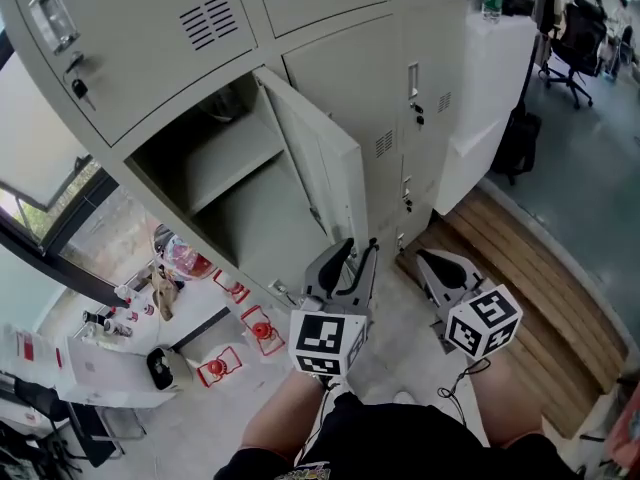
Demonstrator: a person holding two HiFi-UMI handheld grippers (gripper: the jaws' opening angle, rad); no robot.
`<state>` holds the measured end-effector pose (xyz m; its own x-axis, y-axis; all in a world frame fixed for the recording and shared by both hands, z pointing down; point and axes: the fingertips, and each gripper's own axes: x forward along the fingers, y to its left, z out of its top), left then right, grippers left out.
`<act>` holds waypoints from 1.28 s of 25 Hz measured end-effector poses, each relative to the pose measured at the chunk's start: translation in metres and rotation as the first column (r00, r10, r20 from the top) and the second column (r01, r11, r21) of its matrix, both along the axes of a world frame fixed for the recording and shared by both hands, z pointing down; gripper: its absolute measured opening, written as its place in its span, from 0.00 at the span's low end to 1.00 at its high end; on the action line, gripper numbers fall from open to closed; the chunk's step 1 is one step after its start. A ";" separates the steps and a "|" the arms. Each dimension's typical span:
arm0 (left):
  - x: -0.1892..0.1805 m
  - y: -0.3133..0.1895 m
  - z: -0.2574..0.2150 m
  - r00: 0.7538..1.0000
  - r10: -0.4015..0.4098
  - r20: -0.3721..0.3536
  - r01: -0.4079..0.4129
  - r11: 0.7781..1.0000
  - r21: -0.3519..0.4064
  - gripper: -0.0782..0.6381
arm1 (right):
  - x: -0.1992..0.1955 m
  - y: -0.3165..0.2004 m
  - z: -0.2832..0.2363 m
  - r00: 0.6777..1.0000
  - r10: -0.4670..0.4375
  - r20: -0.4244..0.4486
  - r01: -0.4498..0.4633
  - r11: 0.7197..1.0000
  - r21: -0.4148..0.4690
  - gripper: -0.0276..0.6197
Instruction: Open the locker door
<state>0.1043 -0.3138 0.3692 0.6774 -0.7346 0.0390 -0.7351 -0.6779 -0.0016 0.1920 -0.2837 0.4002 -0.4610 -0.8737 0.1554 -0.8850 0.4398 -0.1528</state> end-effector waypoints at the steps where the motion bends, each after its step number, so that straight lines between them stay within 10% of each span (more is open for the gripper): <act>1: 0.003 -0.001 0.000 1.000 0.008 0.001 -0.008 1.000 -0.002 0.29 | 0.002 0.000 -0.001 1.000 0.006 -0.001 -0.006 1.000 0.001 0.13; 19: 0.048 -0.014 0.001 0.989 0.150 -0.017 -0.150 0.986 -0.067 0.27 | 0.013 0.005 -0.019 0.998 0.066 0.010 -0.067 0.997 0.048 0.13; 32: 0.050 0.000 -0.011 0.994 0.110 0.013 -0.110 0.994 -0.004 0.27 | 0.020 0.012 -0.024 0.999 0.040 0.017 -0.041 0.998 0.057 0.13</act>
<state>0.1548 -0.3137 0.3585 0.7534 -0.6555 0.0509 -0.6561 -0.7547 -0.0084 0.2120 -0.2719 0.3759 -0.4270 -0.8990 0.0972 -0.9000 0.4121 -0.1422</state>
